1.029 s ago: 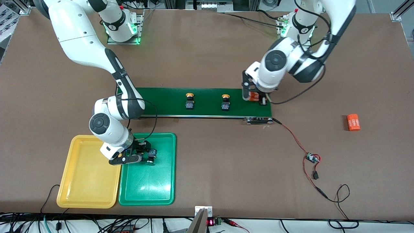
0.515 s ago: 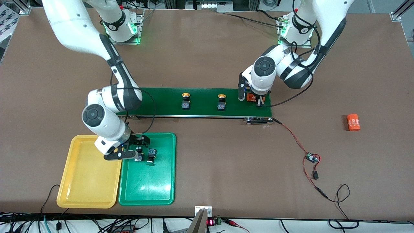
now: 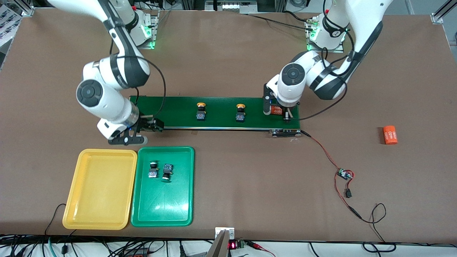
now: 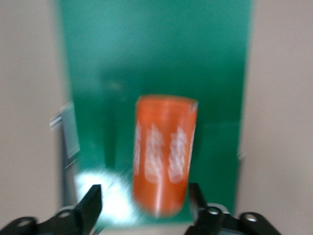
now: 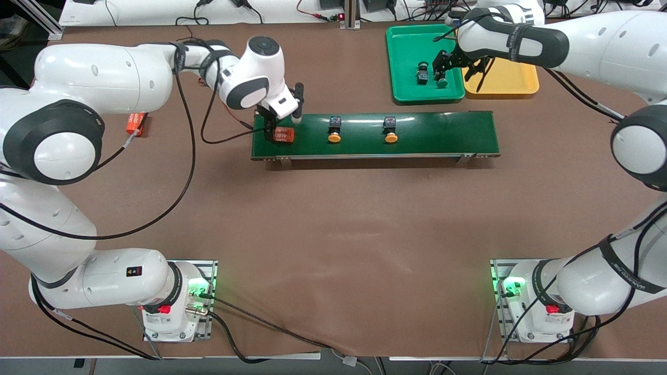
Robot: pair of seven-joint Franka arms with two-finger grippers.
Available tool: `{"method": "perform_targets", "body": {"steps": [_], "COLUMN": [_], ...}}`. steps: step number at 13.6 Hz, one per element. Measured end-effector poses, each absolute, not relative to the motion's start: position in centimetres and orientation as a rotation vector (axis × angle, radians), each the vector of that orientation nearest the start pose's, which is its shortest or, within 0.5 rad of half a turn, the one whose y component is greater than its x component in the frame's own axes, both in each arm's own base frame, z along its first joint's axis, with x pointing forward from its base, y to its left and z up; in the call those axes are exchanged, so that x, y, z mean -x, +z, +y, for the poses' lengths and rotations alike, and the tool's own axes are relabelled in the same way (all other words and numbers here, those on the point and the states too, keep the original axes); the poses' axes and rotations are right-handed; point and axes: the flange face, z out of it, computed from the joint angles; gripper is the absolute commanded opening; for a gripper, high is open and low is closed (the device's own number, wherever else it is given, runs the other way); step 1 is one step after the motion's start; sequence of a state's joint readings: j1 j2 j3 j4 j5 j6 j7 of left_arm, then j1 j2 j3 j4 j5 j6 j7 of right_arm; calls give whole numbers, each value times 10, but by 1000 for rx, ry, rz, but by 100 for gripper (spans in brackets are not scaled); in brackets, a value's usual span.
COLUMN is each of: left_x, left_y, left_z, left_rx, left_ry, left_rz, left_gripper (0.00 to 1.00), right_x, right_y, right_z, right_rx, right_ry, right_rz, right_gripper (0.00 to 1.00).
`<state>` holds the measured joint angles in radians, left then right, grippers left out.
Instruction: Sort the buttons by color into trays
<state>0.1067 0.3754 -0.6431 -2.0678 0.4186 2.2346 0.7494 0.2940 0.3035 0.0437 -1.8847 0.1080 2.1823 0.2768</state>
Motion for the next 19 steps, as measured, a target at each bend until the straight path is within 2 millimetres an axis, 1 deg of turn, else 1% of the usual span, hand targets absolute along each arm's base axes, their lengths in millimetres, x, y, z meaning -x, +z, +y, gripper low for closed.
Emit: {"method": "perform_targets", "body": {"steps": [1,2,3,4,5,7,8,10,11,12,14,16,17,19], "left_x": [-519,-535,-547,-555,-563,-570,-571,-571,-572,-575,-583,-588,-588,-586], "left_y": [295,319,338,348,349,334,326,315,312,309,303,292,285,270], "left_z": [-256,-226,-190,-150,-104,-13,25,89,113,128,140,152,162,183], "left_rx": [2213,2244,2283,2336,2404,2549,2612,2733,2784,2831,2909,2961,2981,3021], "left_ry": [132,96,91,114,143,186,191,190,181,170,142,137,142,162], "left_rz": [2056,1962,1865,1769,1672,1495,1413,1195,1065,937,671,434,333,189], "left_gripper": [100,100,100,100,100,100,100,100,100,100,100,100,100,100], "right_x": [-572,-559,-546,-535,-526,-516,-513,-504,-499,-494,-489,-488,-488,-489], "right_y": [349,348,346,343,341,337,335,326,319,311,295,282,278,274], "right_z": [215,225,236,249,261,277,281,290,295,299,305,309,310,311], "right_rx": [3044,3044,3044,3045,3044,3043,3040,3055,3075,3094,3125,3129,3128,3123], "right_ry": [74,96,118,137,148,152,143,115,99,91,90,90,88,81], "right_rz": [41,76,103,122,134,131,134,141,131,110,57,33,31,30], "right_gripper": [100,100,100,100,100,100,100,100,100,100,100,100,100,100]}}
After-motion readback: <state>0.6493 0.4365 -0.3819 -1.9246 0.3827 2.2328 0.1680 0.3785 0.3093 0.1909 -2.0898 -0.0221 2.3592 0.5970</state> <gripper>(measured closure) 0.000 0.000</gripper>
